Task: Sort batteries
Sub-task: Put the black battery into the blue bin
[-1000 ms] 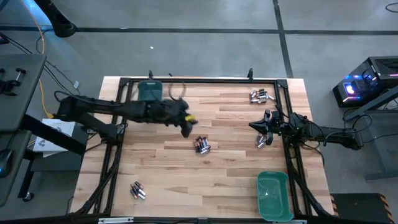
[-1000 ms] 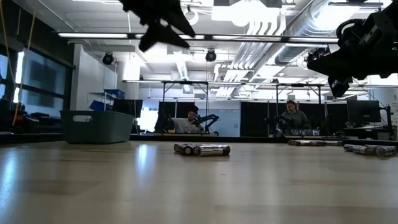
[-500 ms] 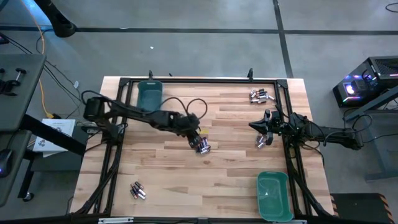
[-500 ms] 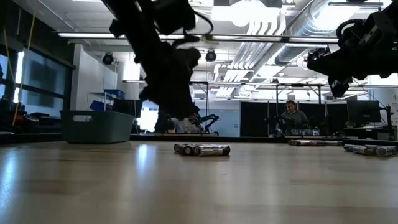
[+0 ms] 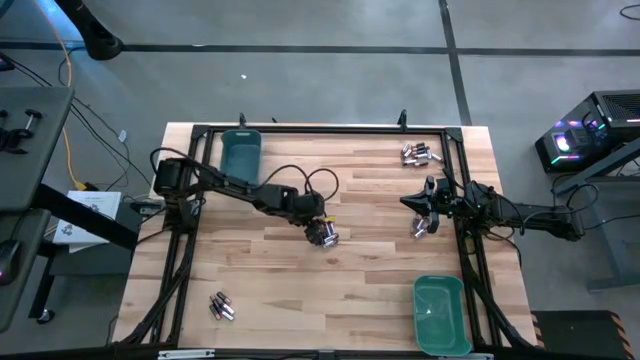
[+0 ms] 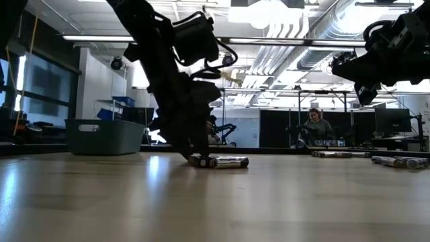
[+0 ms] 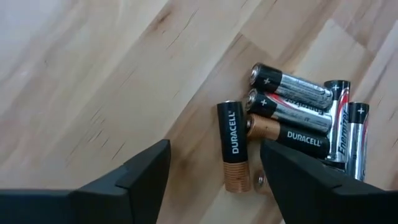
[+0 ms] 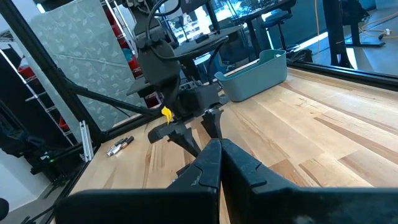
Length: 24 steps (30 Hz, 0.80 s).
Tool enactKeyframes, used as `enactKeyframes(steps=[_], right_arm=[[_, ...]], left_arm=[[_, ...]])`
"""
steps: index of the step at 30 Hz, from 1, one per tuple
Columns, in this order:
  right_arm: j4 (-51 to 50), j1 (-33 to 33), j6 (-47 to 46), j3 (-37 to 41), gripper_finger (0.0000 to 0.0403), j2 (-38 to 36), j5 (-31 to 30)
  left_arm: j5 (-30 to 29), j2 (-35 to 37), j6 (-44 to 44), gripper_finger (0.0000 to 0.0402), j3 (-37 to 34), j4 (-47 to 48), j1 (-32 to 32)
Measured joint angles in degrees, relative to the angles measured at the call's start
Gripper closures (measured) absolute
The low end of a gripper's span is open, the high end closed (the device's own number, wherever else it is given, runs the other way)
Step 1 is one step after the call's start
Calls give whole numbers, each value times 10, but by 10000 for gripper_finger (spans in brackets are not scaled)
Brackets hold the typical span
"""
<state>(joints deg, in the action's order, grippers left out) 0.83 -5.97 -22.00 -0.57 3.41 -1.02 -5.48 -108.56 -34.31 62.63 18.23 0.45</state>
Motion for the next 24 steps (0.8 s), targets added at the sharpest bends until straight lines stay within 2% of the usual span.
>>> enactKeyframes(steps=[22,24], right_arm=[[0,0,0,0,402,0,0],[0,0,0,0,402,0,0]], left_arm=[[-18,-15,39,367,2,6,2],[-12,-6,40,369,0,9,4]])
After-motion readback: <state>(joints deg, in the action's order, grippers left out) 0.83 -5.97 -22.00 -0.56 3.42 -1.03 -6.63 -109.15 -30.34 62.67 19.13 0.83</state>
